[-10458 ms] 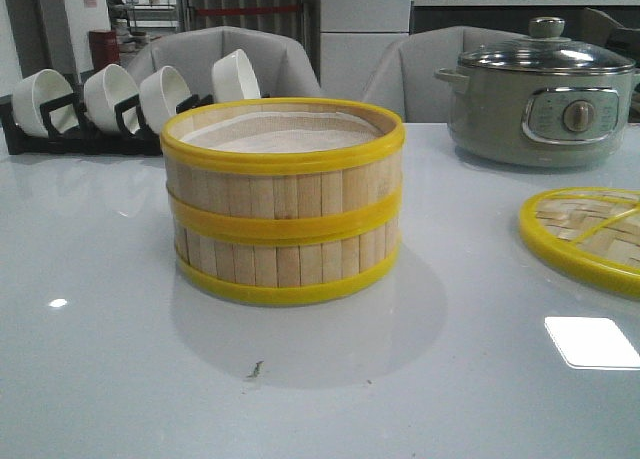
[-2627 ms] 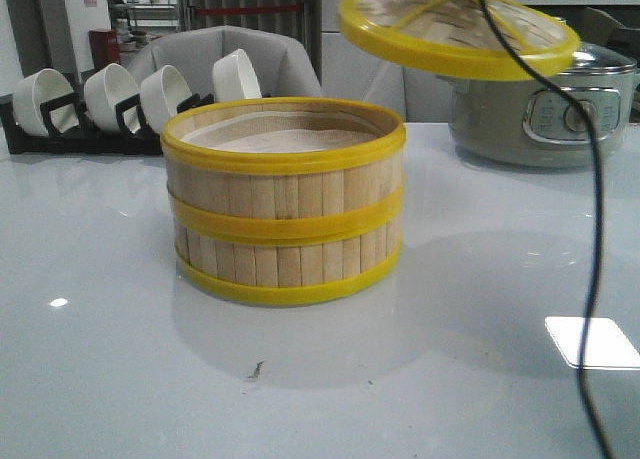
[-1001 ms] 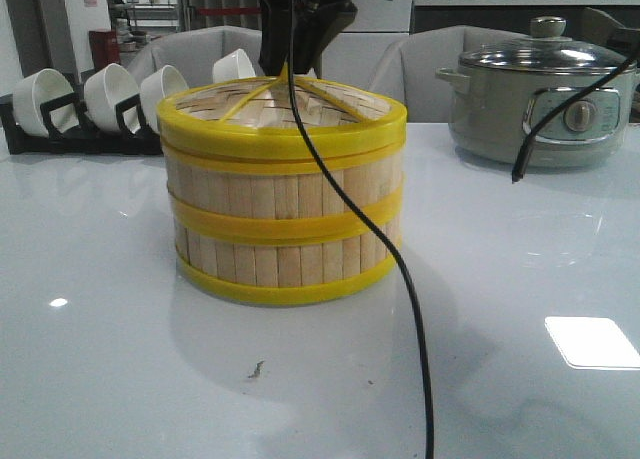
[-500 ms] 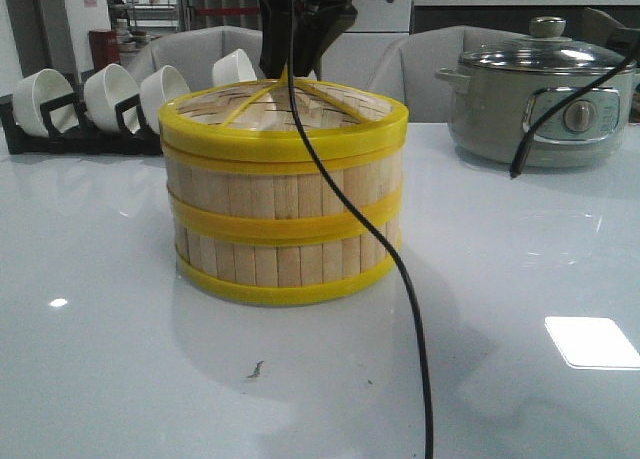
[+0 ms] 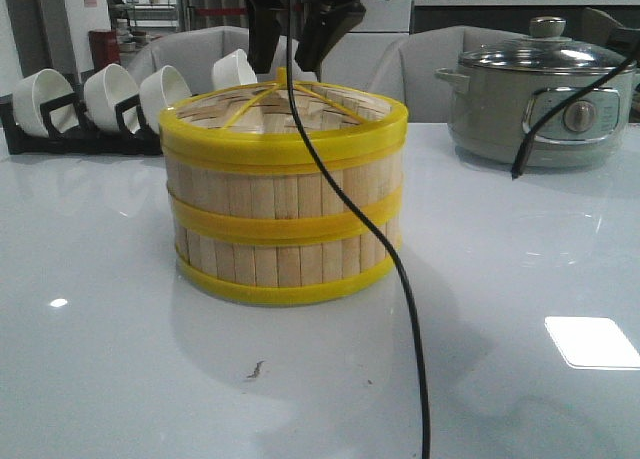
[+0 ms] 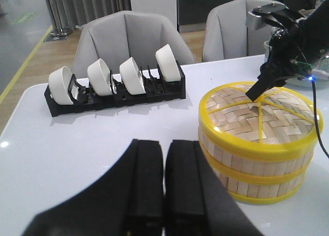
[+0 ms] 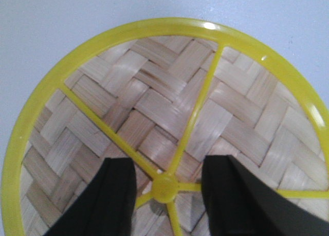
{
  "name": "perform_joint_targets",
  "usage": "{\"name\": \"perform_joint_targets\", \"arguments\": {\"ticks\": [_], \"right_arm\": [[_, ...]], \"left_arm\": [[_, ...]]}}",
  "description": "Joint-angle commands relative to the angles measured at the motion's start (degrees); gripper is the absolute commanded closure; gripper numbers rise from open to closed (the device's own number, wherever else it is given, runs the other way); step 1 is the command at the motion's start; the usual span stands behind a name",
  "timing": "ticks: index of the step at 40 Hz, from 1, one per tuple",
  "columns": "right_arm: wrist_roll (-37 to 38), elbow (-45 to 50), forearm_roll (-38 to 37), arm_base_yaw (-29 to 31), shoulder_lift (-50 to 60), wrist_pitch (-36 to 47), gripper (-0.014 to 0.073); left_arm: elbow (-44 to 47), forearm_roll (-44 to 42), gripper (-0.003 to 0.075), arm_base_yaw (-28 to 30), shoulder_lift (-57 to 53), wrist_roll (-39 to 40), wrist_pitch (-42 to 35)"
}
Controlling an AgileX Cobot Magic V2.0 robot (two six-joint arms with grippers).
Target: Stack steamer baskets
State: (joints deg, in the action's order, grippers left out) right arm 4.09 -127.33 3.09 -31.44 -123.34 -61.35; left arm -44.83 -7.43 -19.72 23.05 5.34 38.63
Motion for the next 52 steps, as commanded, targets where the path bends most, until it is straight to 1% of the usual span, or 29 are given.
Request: {"name": "perform_joint_targets", "arguments": {"ticks": [1, 4, 7, 11, 16, 23, 26, 30, 34, 41, 46, 52], "right_arm": [[-0.3, -2.0, 0.3, 0.8, 6.7, 3.5, 0.0169], [-0.3, -1.8, 0.3, 1.9, 9.3, 4.0, 0.0174], [-0.3, -0.2, 0.3, 3.7, 13.4, 5.5, 0.0207], [-0.3, 5.6, 0.3, 7.0, 19.6, 9.0, 0.0256], [-0.3, 17.8, 0.3, 12.8, 30.2, 15.8, 0.0276], [-0.3, 41.2, 0.3, 22.8, 47.6, 27.3, 0.0276], [-0.3, 49.1, 0.3, 27.0, 54.9, 29.3, 0.0276], [-0.3, 59.7, 0.3, 31.5, 64.3, 29.1, 0.0276], [-0.3, 69.2, 0.3, 33.6, 72.0, 28.8, 0.0276], [-0.3, 84.7, 0.3, 35.6, 86.0, 31.4, 0.0276], [-0.3, 93.1, 0.3, 36.3, 95.2, 34.0, 0.0276], [-0.3, 100.5, 0.4, 36.3, 101.8, 37.2, 0.0276]], "left_arm": [[-1.6, -0.1, 0.0618, 0.1, 0.8, 0.5, -4.5], [-1.6, -0.1, 0.0618, 0.1, 0.8, 0.5, -4.5], [-1.6, -0.1, 0.0618, 0.1, 0.8, 0.5, -4.5], [-1.6, -0.1, 0.0618, 0.1, 0.8, 0.5, -4.5], [-1.6, -0.1, 0.0618, 0.1, 0.8, 0.5, -4.5], [-1.6, -0.1, 0.0618, 0.1, 0.8, 0.5, -4.5], [-1.6, -0.1, 0.0618, 0.1, 0.8, 0.5, -4.5], [-1.6, -0.1, 0.0618, 0.1, 0.8, 0.5, -4.5], [-1.6, -0.1, 0.0618, 0.1, 0.8, 0.5, -4.5], [-1.6, -0.1, 0.0618, 0.1, 0.8, 0.5, -4.5], [-1.6, -0.1, 0.0618, 0.1, 0.8, 0.5, -4.5], [-1.6, -0.1, 0.0618, 0.1, 0.8, 0.5, -4.5]]}}
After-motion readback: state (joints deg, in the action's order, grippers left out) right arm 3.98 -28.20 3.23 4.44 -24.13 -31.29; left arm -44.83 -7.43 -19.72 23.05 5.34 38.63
